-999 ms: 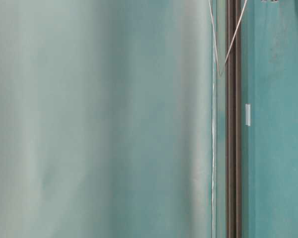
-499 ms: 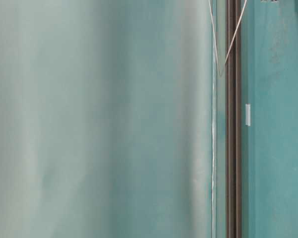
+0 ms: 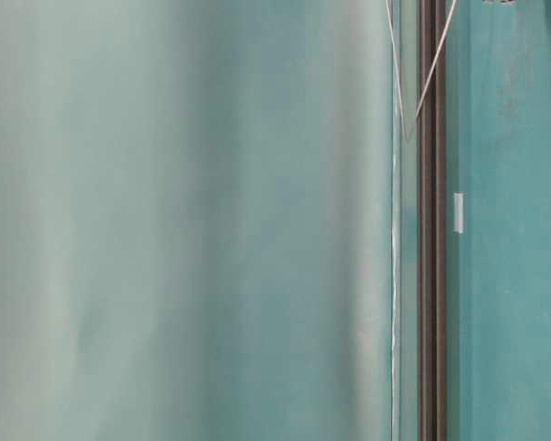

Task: Insert the wire through the hole in the metal fitting.
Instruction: 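Push the wire tip forward through the hole in the white fitting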

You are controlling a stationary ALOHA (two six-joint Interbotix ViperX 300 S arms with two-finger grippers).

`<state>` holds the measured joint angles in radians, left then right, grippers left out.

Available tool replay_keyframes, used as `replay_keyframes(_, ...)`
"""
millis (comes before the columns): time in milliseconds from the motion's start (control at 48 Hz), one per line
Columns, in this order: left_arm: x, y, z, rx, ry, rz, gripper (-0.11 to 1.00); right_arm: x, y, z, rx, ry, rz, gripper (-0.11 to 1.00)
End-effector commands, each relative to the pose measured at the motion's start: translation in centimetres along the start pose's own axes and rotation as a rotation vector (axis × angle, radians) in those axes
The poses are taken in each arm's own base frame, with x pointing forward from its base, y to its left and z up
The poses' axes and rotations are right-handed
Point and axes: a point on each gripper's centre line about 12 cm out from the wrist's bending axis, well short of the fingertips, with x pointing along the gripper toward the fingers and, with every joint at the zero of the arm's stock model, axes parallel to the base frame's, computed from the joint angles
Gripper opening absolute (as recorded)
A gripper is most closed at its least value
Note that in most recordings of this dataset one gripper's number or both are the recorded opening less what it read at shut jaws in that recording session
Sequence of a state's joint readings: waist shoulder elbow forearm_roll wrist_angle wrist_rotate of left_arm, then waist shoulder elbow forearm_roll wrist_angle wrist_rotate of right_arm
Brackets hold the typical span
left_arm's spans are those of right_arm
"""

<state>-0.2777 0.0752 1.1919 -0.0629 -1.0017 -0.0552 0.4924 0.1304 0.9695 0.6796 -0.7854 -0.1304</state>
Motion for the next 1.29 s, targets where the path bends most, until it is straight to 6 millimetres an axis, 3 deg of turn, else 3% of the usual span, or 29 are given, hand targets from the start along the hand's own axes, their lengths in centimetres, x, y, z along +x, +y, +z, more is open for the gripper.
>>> replay_keyframes(0, 0.2, -0.2, 0.5, 0.001, -0.024, -0.006, 0.76, 0.3, 0.3, 0.8, 0.005, -0.029, 0.004, -0.01)
replay_keyframes(1270, 0.2, -0.1, 0.6, 0.000, -0.024, -0.005, 0.76, 1.4, 0.4, 1.1, 0.004, -0.035, -0.003, -0.01)
